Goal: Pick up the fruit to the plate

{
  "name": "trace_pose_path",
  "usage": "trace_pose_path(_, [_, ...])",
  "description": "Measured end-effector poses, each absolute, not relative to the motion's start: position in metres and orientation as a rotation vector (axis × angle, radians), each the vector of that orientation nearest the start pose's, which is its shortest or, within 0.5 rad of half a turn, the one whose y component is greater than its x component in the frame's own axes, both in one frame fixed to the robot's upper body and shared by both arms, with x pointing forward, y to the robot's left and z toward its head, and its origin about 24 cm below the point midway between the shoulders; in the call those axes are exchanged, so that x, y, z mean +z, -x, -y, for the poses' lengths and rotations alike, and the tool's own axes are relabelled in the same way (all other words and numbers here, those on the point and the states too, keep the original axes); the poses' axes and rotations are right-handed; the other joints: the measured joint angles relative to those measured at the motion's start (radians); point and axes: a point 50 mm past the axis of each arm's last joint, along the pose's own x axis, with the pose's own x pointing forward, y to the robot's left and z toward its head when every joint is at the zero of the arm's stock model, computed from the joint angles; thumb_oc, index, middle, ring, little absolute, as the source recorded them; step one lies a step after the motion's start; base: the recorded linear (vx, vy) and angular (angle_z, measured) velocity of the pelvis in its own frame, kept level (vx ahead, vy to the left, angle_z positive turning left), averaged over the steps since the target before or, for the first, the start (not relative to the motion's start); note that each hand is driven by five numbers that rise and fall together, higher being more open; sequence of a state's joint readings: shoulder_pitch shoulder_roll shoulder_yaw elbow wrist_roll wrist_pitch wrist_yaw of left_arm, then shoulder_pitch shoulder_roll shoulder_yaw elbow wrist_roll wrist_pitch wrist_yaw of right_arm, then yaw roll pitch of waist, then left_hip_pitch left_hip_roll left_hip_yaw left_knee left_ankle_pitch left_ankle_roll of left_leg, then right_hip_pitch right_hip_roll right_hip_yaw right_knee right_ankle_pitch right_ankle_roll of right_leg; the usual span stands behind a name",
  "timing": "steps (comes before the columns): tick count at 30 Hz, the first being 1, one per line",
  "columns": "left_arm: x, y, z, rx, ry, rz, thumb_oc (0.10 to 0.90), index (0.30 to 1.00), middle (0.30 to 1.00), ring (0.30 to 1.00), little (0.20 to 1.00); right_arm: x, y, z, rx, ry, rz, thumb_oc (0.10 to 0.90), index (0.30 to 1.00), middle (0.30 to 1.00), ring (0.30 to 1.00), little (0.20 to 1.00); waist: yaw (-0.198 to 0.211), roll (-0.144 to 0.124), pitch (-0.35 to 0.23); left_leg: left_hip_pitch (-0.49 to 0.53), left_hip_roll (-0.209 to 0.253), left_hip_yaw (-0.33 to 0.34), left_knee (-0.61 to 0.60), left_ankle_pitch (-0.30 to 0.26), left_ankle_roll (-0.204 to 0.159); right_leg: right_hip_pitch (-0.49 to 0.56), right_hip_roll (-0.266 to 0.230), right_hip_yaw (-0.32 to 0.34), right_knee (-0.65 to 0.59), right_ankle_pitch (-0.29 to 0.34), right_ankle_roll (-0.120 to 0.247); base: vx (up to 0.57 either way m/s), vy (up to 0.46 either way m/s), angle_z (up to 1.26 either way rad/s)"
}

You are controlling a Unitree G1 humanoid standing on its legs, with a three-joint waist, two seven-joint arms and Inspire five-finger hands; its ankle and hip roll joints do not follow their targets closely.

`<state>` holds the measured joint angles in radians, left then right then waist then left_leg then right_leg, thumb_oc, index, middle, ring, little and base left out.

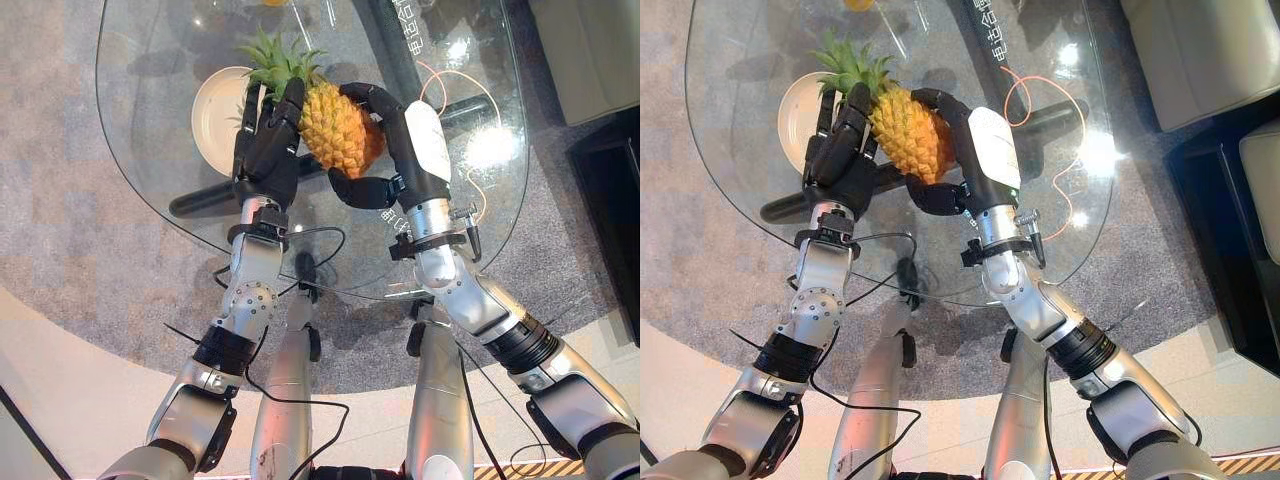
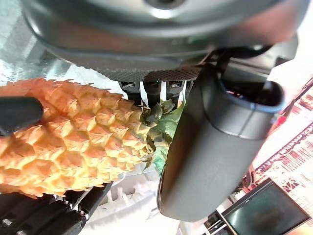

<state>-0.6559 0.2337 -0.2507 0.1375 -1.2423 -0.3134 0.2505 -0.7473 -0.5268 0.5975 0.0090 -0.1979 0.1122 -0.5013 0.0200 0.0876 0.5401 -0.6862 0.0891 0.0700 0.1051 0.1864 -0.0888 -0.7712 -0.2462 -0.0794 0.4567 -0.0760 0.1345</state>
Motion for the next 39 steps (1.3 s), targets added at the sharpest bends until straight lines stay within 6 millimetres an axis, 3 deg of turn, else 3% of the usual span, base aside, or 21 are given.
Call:
trace_pose_path(18, [0.196,-0.341,-0.125,-0.118,1.061,0.349,0.8,0.9,0.9,0.9,0.9,0.218,-0.323,0.086,0.067,0.932,0.81,0.1,0.3,0.3,0.3,0.2,0.003,0.0,0.0,-0.002,-0.001,-0.005,0.0,0.006,0.001,0.0,-0.002,-0.005,0.005,0.0,0.0,0.0,0.0,0.0])
trace_pose_path(19, [0.195,-0.342,-0.125,-0.118,1.068,0.347,0.764,0.869,0.869,0.869,0.864,0.219,-0.323,0.086,0.068,0.939,0.814,0.1,0.3,0.3,0.3,0.2,0.003,0.0,0.0,-0.002,-0.001,-0.006,-0.001,0.006,0.001,0.0,-0.002,-0.005,0.005,0.0,0.0,0.0,0.0,0.0])
trace_pose_path(20, [0.195,-0.342,-0.125,-0.118,1.071,0.347,0.564,0.698,0.698,0.698,0.664,0.219,-0.323,0.086,0.068,0.943,0.817,0.1,0.3,0.3,0.3,0.2,0.003,0.0,0.0,-0.002,-0.001,-0.006,-0.001,0.006,0.001,0.0,-0.002,-0.006,0.005,0.0,0.0,0.0,0.0,0.0])
trace_pose_path(21, [0.195,-0.342,-0.125,-0.117,1.075,0.346,0.435,0.587,0.587,0.587,0.535,0.219,-0.323,0.086,0.067,0.95,0.822,0.1,0.3,0.3,0.3,0.2,0.002,0.0,0.0,-0.002,-0.001,-0.006,-0.001,0.006,0.001,0.0,-0.002,-0.006,0.004,0.0,0.0,0.0,0.0,0.0])
trace_pose_path(23, [0.196,-0.341,-0.126,-0.112,1.081,0.354,0.303,0.474,0.474,0.474,0.403,0.22,-0.322,0.085,0.065,0.957,0.831,0.1,0.3,0.3,0.3,0.2,0.001,0.0,0.0,-0.004,-0.001,-0.007,-0.001,0.006,0.001,0.0,-0.002,-0.008,0.003,0.0,0.0,0.0,0.0,0.0])
trace_pose_path(24, [0.196,-0.341,-0.127,-0.107,1.086,0.364,0.1,0.3,0.3,0.3,0.2,0.222,-0.32,0.085,0.068,0.956,0.843,0.1,0.3,0.3,0.3,0.2,0.0,0.0,0.0,-0.007,-0.001,-0.009,-0.001,0.006,0.001,-0.002,-0.002,-0.01,0.002,0.0,0.0,0.0,0.0,0.0])
trace_pose_path(39, [0.204,-0.339,-0.15,-0.041,1.134,0.491,0.1,0.3,0.3,0.3,0.2,0.227,-0.305,0.072,0.169,0.95,0.958,0.1,0.3,0.3,0.3,0.2,-0.002,0.0,0.0,-0.013,-0.002,-0.016,-0.001,0.006,0.001,-0.002,-0.004,-0.018,0.0,0.0,0.0,0.0,0.0,0.0])
